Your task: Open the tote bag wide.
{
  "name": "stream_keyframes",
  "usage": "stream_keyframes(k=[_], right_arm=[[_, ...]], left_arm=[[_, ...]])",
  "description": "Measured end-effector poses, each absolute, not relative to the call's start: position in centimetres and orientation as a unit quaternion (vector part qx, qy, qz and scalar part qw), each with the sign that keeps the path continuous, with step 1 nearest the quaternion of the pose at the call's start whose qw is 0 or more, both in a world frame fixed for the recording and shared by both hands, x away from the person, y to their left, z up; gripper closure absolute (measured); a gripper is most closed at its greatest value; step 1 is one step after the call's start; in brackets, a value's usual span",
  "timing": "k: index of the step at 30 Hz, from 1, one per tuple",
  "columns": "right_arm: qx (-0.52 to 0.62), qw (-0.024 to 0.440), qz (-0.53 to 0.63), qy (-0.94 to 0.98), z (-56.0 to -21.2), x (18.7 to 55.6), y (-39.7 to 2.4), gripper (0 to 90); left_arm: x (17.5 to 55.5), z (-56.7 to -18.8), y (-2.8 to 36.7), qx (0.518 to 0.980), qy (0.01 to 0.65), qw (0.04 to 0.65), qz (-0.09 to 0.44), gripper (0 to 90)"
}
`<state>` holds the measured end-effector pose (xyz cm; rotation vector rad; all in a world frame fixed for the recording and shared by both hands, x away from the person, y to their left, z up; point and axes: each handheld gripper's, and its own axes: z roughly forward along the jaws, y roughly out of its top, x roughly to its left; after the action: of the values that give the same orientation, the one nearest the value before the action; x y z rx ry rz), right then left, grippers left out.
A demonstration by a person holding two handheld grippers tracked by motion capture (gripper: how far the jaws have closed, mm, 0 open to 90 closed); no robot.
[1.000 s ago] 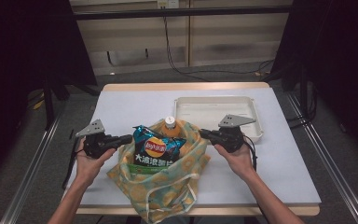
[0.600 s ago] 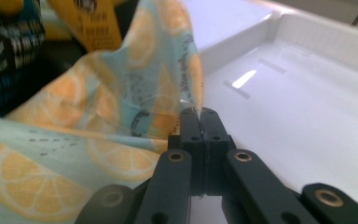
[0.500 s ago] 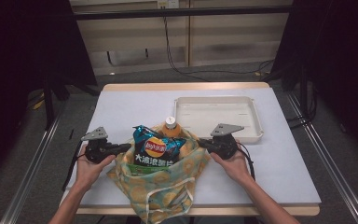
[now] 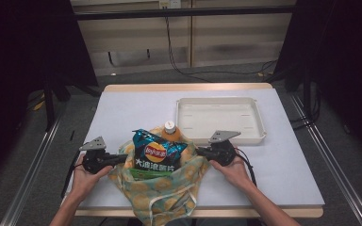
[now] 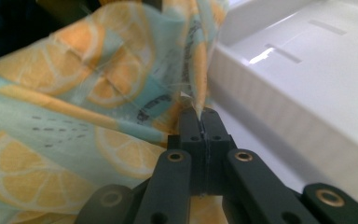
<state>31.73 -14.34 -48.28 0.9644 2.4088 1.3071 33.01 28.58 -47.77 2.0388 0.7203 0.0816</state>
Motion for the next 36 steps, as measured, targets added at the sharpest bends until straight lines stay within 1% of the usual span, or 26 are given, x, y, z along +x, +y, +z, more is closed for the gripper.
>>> stream_keyframes(k=[2,4,6,11,14,19,21,23,25,27,29,30,31,33,36], right_arm=[[0.325,0.112,0.439,0.83,-48.8,31.7,-13.7,89.6],[0.316,0.121,0.425,0.839,-48.9,31.6,-13.1,89.4],[0.323,0.12,0.424,0.837,-48.9,31.8,-13.0,88.8],[0.336,0.13,0.406,0.84,-49.0,31.9,-12.8,84.5],[0.336,0.127,0.4,0.843,-49.0,32.0,-12.8,88.8],[0.329,0.127,0.394,0.849,-48.8,31.7,-13.1,89.8],[0.328,0.114,0.398,0.849,-48.8,31.4,-13.5,89.9],[0.323,0.114,0.393,0.853,-48.5,31.1,-13.6,89.3],[0.328,0.117,0.408,0.844,-48.1,31.0,-14.0,86.4],[0.332,0.126,0.424,0.833,-47.4,30.8,-14.3,78.4],[0.332,0.134,0.439,0.824,-46.4,30.5,-14.7,71.6],[0.332,0.134,0.439,0.824,-46.4,30.5,-14.7,71.6],[0.333,0.143,0.456,0.813,-45.3,29.9,-15.1,65.2],[0.33,0.152,0.47,0.804,-44.1,29.0,-15.5,58.3],[0.319,0.151,0.496,0.793,-42.7,27.5,-15.9,58.1]], left_arm=[[32.8,-48.2,29.0,0.824,0.3,0.48,0.026,90.0],[32.6,-48.5,29.1,0.826,0.307,0.472,0.031,90.0],[32.6,-48.7,29.2,0.828,0.309,0.467,0.029,90.0],[33.0,-48.8,29.1,0.834,0.32,0.449,0.03,90.0],[33.3,-48.8,28.9,0.839,0.317,0.442,0.026,90.0],[33.4,-48.8,28.5,0.841,0.305,0.445,0.032,89.7],[33.3,-48.7,28.5,0.841,0.302,0.448,0.033,87.3],[33.1,-48.6,28.5,0.838,0.302,0.452,0.04,79.4],[32.8,-48.3,28.8,0.833,0.305,0.46,0.046,74.5],[32.4,-47.7,29.3,0.82,0.311,0.478,0.053,66.8],[32.2,-47.3,29.6,0.813,0.314,0.486,0.058,62.8],[31.9,-46.9,30.0,0.805,0.32,0.496,0.064,62.8],[31.3,-46.1,30.4,0.796,0.32,0.508,0.07,59.6],[30.5,-45.3,30.4,0.794,0.314,0.516,0.077,57.3],[29.7,-44.5,30.1,0.79,0.304,0.527,0.075,54.8]])
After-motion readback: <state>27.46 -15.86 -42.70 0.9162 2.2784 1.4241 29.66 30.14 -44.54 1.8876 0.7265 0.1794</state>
